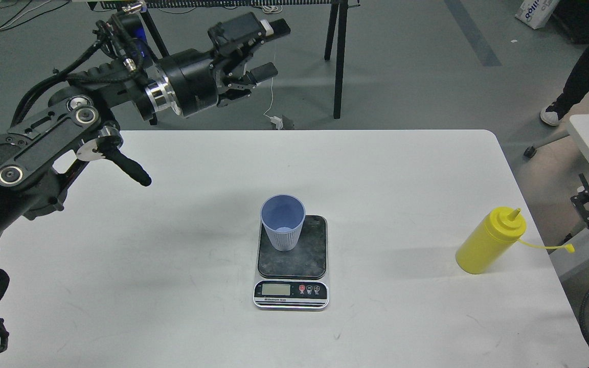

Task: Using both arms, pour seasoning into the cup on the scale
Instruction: 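Open the left gripper and raise it away from the cup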

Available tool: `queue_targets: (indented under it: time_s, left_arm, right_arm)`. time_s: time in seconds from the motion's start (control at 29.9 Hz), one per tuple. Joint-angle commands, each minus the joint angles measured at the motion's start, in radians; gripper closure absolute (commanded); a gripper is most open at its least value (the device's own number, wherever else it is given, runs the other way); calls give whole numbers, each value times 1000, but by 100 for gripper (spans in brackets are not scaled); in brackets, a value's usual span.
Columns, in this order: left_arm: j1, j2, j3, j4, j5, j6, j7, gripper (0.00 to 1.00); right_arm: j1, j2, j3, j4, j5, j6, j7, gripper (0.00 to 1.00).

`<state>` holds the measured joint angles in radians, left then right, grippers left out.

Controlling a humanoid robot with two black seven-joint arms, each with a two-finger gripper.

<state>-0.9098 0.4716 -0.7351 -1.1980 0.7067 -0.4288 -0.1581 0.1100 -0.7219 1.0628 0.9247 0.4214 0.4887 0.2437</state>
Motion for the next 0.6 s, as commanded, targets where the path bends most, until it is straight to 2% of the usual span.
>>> queue_targets:
  time_s: [0.0, 0.13, 0.3, 0.47, 0.57]
  left_arm:
    - [9, -1, -33, 87, -237, -13, -38, 0]
    - [17, -1, -70, 201, -539, -34, -46, 0]
    - [17, -1, -72, 348, -840, -60, -40, 0]
    - [19, -7, -98, 411, -941, -60, -41, 0]
    - [19, -10, -107, 411, -941, -60, -41, 0]
  right_arm:
    - [-134, -27, 49, 110, 0, 0, 0, 1]
    - [-320, -27, 117, 196, 3, 0, 0, 1]
    - [-516, -8, 135, 212, 7, 0, 2, 1]
    - [-657, 45, 129, 270, 7, 0, 2, 1]
    - [-714, 50, 135, 385, 7, 0, 0, 1]
